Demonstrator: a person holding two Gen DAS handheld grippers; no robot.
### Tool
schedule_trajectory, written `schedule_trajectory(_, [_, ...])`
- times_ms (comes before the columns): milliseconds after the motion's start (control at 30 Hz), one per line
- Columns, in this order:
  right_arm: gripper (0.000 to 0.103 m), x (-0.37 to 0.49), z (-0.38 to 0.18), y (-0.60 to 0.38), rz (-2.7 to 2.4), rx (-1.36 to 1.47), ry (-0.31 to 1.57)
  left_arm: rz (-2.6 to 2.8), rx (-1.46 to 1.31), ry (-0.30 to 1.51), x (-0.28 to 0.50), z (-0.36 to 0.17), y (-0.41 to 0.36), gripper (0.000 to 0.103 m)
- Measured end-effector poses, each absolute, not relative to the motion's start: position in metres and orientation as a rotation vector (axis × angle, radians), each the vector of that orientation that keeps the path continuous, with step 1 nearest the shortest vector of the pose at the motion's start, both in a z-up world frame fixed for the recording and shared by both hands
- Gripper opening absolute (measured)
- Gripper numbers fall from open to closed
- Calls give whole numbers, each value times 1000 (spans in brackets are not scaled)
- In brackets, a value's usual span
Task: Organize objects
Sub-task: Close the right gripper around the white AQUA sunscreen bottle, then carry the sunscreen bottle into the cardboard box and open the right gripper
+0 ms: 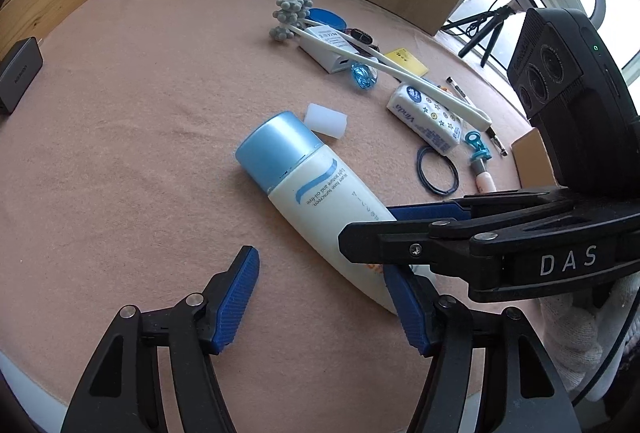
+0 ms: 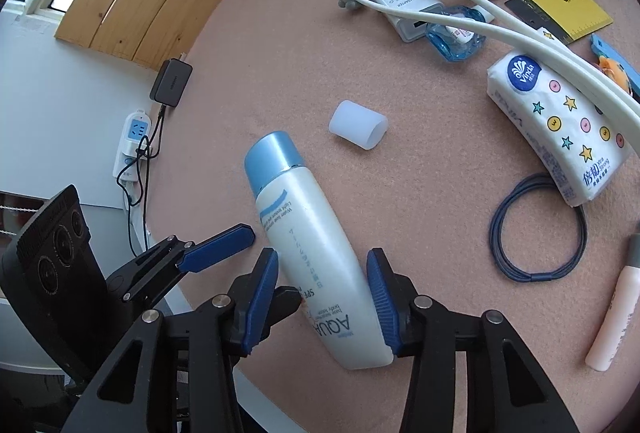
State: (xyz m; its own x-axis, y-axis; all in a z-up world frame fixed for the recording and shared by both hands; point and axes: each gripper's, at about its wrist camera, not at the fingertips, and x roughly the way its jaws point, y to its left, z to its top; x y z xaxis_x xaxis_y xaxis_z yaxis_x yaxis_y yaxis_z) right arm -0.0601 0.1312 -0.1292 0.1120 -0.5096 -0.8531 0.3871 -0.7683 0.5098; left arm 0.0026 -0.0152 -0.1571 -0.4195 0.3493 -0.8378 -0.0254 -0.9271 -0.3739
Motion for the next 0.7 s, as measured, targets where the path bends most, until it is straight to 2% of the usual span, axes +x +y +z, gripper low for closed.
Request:
schedule_trajectory(200, [41, -55, -130, 125, -1769, 1729, -82, 2388, -1510, -434, -2, -157, 1, 69])
schedule_trajectory(367, [36, -42, -129, 117, -1815, 1703, -13, 2380, -1501, -436, -3, -154, 11, 63])
schedule_trajectory(700, [34, -34, -98, 169, -1949, 1654, -165, 2349, -1393, -349, -3, -119, 64, 62])
